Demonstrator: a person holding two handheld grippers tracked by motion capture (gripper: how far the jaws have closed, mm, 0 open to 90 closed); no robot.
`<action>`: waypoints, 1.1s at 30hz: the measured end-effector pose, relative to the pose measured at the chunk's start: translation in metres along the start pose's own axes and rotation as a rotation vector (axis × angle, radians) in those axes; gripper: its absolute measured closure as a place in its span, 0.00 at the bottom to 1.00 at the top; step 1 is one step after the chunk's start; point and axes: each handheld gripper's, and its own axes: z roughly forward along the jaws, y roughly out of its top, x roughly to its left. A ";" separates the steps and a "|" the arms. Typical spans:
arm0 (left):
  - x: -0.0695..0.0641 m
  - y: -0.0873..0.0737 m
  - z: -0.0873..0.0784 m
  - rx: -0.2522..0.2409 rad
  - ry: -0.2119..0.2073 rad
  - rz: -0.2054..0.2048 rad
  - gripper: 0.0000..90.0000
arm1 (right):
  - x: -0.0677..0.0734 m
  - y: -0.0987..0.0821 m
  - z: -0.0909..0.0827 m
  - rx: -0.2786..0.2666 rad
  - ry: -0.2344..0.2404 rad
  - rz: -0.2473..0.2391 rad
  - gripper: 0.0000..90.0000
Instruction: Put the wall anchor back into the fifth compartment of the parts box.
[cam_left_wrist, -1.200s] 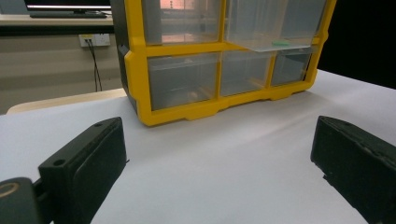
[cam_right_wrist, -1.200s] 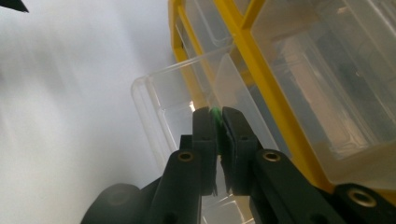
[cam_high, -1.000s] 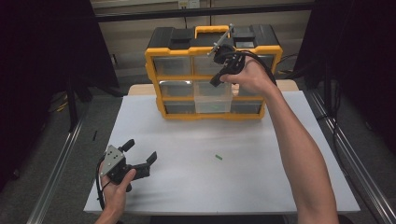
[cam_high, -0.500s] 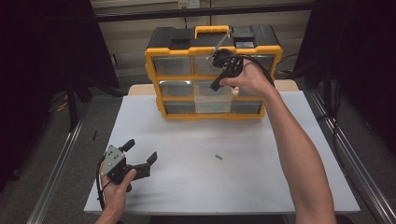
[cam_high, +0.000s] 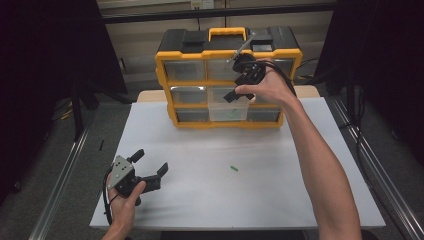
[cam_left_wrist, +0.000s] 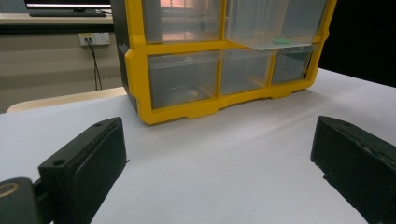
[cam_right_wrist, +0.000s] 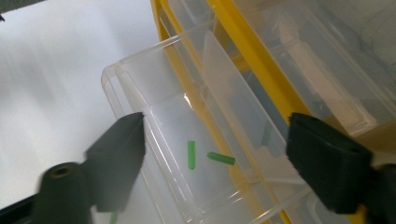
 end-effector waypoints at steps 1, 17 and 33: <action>0.000 0.000 0.000 -0.003 -0.001 -0.001 0.04 | 0.000 -0.001 0.000 -0.007 -0.002 -0.006 0.18; 0.001 0.000 0.001 -0.001 -0.005 0.000 0.04 | 0.020 -0.044 -0.020 -0.196 0.013 0.021 0.11; 0.001 -0.001 0.003 0.011 0.014 -0.007 0.04 | 0.040 -0.098 -0.011 -0.237 0.029 0.063 0.13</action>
